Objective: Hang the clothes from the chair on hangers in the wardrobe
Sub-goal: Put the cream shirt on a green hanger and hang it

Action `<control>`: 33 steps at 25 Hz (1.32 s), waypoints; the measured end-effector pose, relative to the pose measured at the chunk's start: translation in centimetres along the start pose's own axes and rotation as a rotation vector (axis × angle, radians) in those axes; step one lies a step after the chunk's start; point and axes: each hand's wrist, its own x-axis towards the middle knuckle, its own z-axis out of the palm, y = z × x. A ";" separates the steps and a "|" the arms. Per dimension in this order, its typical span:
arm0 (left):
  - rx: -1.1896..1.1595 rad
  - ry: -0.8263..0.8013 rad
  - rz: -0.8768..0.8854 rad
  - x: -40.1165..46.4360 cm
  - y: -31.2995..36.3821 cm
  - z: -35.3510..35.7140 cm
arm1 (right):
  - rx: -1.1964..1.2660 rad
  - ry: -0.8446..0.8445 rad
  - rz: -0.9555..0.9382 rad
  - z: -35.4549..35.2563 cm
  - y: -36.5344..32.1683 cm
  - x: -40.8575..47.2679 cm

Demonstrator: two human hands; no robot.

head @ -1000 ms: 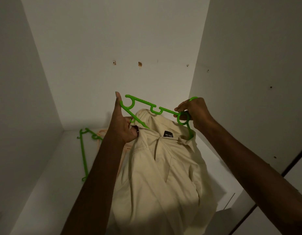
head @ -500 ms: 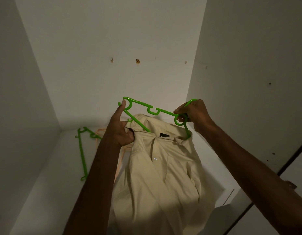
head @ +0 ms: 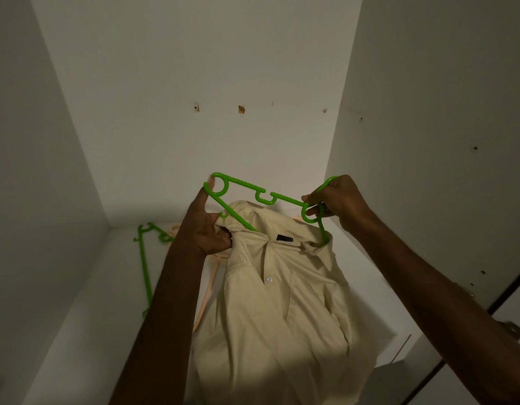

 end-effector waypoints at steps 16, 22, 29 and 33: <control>0.238 0.087 -0.008 4.6 -0.7 -3.4 | -0.091 -0.030 -0.049 1.0 1.5 1.5; 0.276 0.313 0.113 9.4 -2.5 -7.6 | -0.051 -0.015 -0.147 4.1 3.7 2.2; 0.573 0.777 0.511 6.4 -7.6 -6.8 | -0.038 -0.047 -0.005 6.8 6.2 5.6; 1.009 0.477 0.636 5.7 -13.1 -3.4 | 0.069 -0.200 0.097 6.5 7.3 6.8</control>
